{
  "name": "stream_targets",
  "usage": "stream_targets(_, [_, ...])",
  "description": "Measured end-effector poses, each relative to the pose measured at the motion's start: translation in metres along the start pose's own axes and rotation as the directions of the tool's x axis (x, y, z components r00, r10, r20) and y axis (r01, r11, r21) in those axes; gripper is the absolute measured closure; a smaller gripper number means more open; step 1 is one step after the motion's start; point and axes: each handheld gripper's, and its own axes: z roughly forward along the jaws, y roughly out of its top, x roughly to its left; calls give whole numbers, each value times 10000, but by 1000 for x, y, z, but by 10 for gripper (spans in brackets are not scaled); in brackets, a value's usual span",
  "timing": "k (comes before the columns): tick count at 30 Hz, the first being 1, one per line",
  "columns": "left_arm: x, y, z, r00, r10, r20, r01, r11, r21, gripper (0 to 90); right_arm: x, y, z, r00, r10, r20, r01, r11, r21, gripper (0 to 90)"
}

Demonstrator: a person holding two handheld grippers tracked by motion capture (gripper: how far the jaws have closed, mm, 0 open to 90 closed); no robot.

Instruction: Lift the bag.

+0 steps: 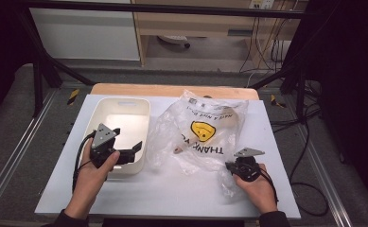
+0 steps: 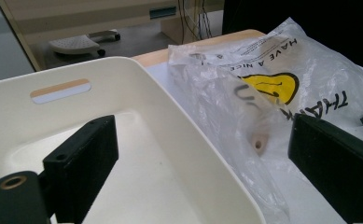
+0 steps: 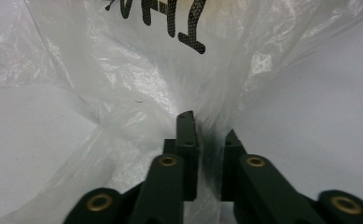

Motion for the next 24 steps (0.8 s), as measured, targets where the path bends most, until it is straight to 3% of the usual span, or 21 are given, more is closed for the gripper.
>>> stream_targets(7, [-4, 0, 2, 10000, 18, 80, -18, 10000, 37, 81, -5, 0, -5, 9997, -27, -243, 35, 9995, 322, 900])
stream_targets(12, [-14, 2, 6, 9995, 157, 278, -160, 9998, 97, 82, -17, -1, -13, 9998, 138, 120, -145, 9980, 621, 900])
stream_targets(16, [-27, 4, 10, 9982, 192, 572, -201, 9997, 144, 88, -27, -2, -18, 9988, 143, 467, -175, 9974, 697, 900])
stream_targets(24, [-68, 10, 32, 9926, 674, 1011, -707, 9970, 301, 95, -41, -9, -24, 9985, 263, 485, -299, 9967, 752, 900])
